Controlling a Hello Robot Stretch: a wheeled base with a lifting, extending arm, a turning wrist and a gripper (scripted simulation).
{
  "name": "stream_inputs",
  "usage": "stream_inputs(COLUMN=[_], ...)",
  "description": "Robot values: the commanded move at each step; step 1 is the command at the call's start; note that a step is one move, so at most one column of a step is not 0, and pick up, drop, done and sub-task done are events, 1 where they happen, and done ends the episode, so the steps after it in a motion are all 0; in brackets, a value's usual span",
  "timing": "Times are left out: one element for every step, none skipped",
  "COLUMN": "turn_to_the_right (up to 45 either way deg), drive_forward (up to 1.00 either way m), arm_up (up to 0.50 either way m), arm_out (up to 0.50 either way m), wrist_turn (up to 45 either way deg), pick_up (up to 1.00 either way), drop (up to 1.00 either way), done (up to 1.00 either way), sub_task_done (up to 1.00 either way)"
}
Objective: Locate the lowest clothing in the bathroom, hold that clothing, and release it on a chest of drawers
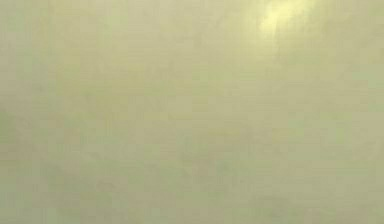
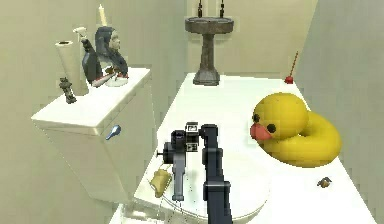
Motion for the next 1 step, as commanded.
stream_inputs(turn_to_the_right=[0.0], drive_forward=[0.0], arm_up=[0.0], arm_out=[0.0], wrist_turn=[45.0], pick_up=[0.0], drop=[0.0], done=[0.0], sub_task_done=[0.0])
